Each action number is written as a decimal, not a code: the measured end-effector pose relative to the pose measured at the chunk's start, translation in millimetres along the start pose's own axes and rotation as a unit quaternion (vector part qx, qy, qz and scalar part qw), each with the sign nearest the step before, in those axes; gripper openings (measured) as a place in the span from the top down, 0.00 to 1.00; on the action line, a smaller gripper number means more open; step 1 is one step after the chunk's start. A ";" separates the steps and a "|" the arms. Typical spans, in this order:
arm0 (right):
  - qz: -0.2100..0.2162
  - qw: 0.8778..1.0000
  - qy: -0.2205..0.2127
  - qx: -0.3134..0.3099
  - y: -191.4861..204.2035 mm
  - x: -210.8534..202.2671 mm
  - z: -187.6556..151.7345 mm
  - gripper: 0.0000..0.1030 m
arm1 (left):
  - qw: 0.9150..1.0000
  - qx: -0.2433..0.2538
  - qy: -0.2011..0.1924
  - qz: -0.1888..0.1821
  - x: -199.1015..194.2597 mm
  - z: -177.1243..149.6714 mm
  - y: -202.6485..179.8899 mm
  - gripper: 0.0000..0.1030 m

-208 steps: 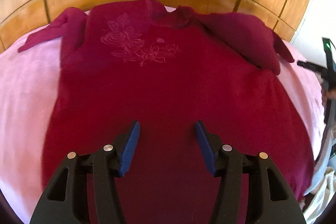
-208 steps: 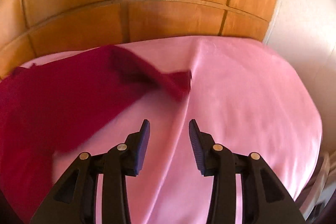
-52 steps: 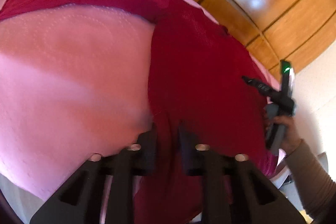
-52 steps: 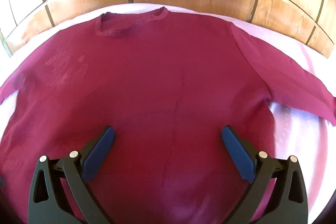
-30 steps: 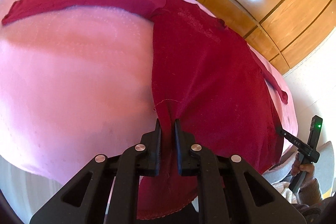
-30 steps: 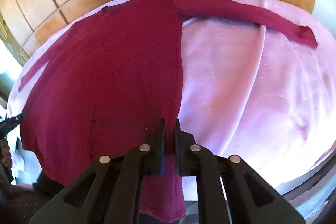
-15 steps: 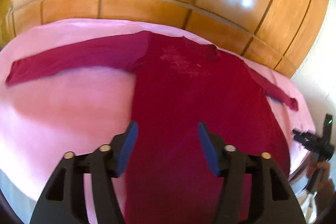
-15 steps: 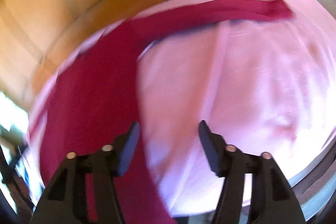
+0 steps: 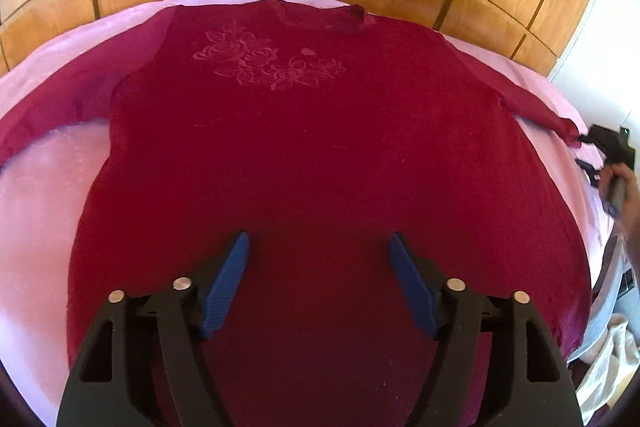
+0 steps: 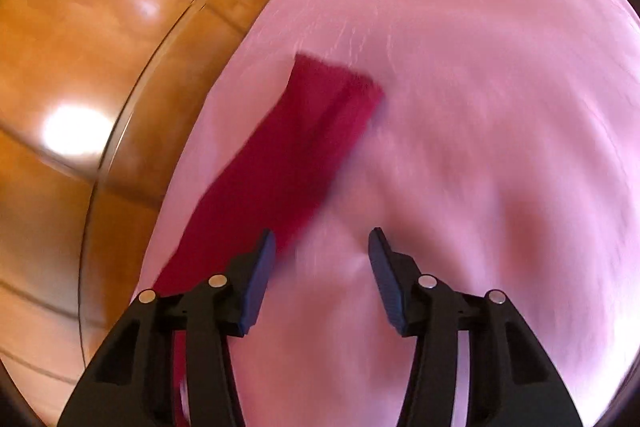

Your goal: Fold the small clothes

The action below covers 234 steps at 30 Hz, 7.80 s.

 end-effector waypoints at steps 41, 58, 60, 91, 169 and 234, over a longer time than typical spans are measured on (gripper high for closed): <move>0.370 0.864 0.218 -0.264 354.8 -92.6 -323.2 0.44 | 0.986 -0.154 -0.048 -0.044 -1.4 76.6 66.1 0.46; 0.279 0.914 0.230 -0.182 198.7 -53.9 -240.7 0.32 | 0.982 -0.185 -0.009 -0.041 130.3 149.8 79.0 0.83; 0.291 0.910 0.227 -0.187 224.1 -49.5 -252.0 0.28 | 0.980 -0.188 -0.045 -0.043 117.6 165.9 80.5 0.84; 0.138 0.843 0.071 -0.514 289.6 30.7 -365.1 0.08 | 0.990 -0.089 -0.083 0.066 34.9 100.9 91.8 0.39; 0.129 0.871 0.053 -0.471 241.0 -57.7 -398.8 0.02 | 0.976 -0.150 -0.153 0.037 -41.0 157.5 146.3 0.92; 0.318 0.778 0.263 -0.473 356.3 -68.9 -534.9 0.69 | 0.994 -0.050 -0.091 0.037 -7.9 4.7 53.2 0.26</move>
Point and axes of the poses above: each gripper's, at about its wrist camera, not at the fingertips, and x roughly the way its jaws point, y to its left, z to its top, the point moved 6 cm from there along x, roughly the way its jaws point, and after that the axes turned 15 degrees about -y, right-handed, at the moved point
